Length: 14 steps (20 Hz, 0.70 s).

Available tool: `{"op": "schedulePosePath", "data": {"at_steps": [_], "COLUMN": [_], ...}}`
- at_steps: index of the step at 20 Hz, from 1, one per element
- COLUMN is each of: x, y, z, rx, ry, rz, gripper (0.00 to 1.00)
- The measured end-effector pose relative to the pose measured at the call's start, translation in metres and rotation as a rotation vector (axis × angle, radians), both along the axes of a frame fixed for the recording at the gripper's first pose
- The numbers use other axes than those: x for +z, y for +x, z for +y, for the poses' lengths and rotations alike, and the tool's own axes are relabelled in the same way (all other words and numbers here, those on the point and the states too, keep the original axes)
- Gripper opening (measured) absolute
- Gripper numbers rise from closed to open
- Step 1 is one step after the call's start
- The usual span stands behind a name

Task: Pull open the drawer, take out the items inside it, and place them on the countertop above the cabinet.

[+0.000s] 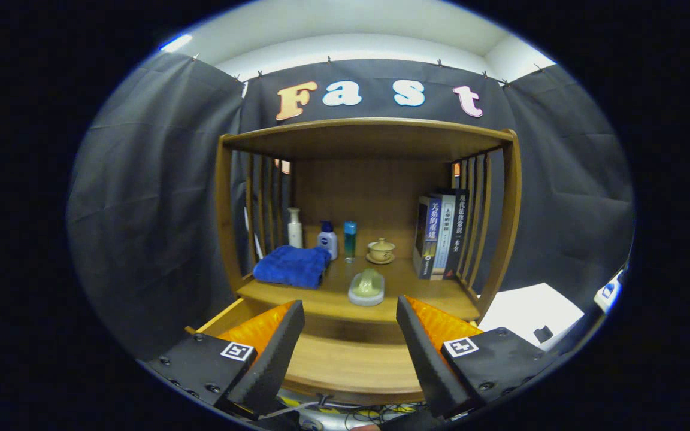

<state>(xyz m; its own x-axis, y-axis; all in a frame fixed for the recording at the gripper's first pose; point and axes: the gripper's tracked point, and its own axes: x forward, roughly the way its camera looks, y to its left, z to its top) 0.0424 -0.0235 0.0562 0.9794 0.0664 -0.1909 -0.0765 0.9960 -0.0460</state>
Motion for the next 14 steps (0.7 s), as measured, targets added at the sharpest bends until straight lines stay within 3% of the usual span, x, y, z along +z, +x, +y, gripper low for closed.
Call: {"op": "schedulePosePath", "data": {"at_steps": [9, 14], "x": [-0.091, -0.104], "y": [-0.022, -0.040], "z": [0.041, 0.039], "rx": [0.002, -0.076], "ry": [0.026, 0.014], "rz": [-0.072, -0.140], "gripper": [0.99, 0.99]}}
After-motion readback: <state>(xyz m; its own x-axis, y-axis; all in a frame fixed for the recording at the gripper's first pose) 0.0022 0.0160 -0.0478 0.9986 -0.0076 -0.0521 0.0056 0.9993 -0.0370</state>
